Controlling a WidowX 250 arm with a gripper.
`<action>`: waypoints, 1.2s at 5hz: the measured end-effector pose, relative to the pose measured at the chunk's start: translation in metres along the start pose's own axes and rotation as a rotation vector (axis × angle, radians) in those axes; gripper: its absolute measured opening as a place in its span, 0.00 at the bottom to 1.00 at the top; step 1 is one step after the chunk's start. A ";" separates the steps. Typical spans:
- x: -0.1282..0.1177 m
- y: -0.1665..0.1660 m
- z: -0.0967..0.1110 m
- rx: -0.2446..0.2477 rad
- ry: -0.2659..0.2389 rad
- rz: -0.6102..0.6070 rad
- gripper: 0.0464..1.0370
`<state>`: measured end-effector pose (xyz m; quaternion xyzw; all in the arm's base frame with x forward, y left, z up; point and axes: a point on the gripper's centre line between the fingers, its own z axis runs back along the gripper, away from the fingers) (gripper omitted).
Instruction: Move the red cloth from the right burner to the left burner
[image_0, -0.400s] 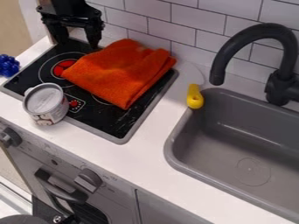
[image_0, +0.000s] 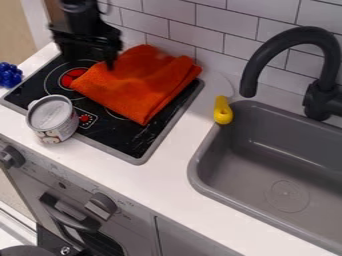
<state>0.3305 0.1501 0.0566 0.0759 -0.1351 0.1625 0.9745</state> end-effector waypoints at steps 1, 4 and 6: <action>0.003 -0.020 -0.005 -0.028 0.022 -0.097 0.96; 0.017 -0.029 -0.011 -0.099 -0.007 -0.367 0.34; 0.009 -0.023 -0.023 -0.130 0.058 -0.390 0.01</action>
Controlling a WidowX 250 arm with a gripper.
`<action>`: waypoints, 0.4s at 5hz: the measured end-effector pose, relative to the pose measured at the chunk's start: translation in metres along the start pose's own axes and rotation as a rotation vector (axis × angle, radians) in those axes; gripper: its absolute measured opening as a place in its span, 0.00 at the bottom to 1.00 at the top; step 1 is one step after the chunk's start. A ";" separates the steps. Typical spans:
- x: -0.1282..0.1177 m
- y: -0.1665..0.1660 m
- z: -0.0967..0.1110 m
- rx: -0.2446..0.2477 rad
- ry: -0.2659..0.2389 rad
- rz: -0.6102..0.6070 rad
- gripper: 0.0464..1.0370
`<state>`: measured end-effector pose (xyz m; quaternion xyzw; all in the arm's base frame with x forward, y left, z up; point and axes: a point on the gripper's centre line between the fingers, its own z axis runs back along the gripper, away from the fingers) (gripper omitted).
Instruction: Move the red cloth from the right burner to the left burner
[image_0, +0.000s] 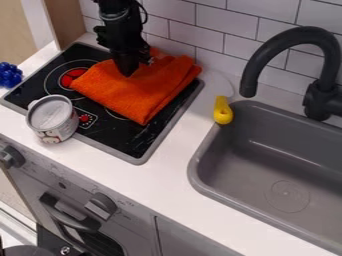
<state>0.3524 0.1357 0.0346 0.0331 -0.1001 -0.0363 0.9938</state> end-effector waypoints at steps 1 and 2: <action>-0.005 -0.002 -0.011 -0.006 0.034 0.015 0.01; -0.008 -0.007 -0.023 0.003 -0.029 0.046 0.01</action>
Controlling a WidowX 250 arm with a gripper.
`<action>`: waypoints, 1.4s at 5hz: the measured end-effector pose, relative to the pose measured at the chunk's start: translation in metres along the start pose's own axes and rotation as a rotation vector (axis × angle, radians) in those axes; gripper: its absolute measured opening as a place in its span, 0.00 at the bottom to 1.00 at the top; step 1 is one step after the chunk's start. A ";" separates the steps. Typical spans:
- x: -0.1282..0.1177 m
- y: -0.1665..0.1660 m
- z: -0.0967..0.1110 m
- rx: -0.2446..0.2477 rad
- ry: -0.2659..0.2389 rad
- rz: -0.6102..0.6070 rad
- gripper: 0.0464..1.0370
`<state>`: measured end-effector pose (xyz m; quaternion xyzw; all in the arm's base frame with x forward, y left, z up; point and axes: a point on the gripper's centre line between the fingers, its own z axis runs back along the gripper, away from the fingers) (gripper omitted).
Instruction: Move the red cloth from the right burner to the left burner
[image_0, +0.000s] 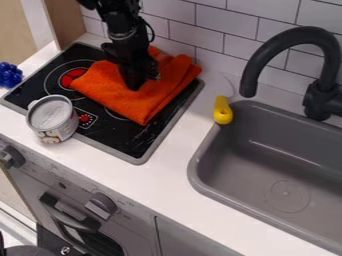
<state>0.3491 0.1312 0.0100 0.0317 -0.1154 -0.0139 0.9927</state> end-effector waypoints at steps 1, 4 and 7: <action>0.002 0.005 -0.002 0.003 0.020 0.020 0.01; -0.002 0.068 0.001 0.142 0.115 0.166 0.01; -0.025 0.102 0.002 0.190 0.183 0.342 0.01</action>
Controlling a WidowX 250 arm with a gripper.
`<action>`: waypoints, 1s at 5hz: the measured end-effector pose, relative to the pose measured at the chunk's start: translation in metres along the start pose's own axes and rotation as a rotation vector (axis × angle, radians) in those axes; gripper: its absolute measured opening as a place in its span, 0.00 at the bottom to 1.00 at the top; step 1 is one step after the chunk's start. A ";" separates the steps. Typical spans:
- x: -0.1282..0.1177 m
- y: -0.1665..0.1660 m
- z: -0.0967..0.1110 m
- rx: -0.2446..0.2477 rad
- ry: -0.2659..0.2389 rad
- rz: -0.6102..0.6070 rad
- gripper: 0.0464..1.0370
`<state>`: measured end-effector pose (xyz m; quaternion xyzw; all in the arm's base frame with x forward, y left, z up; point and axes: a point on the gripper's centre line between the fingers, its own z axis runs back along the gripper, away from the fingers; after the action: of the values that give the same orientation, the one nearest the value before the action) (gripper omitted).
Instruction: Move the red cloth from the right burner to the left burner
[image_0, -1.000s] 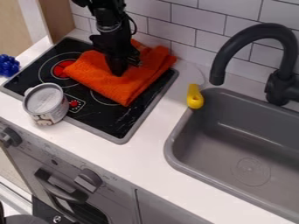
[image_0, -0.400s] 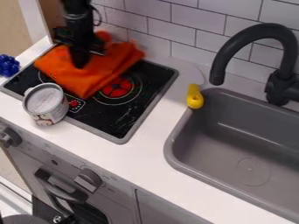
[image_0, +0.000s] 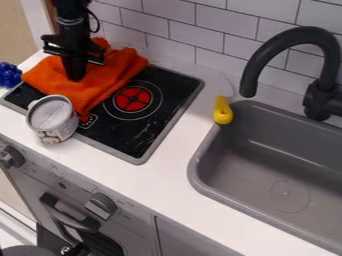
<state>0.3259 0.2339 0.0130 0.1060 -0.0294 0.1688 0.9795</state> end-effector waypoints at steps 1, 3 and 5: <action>0.004 0.001 0.000 0.004 -0.023 0.012 0.01; 0.006 -0.009 0.002 -0.044 0.004 0.081 0.03; 0.007 -0.005 0.016 -0.086 0.021 0.114 0.40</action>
<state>0.3336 0.2277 0.0285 0.0600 -0.0323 0.2238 0.9722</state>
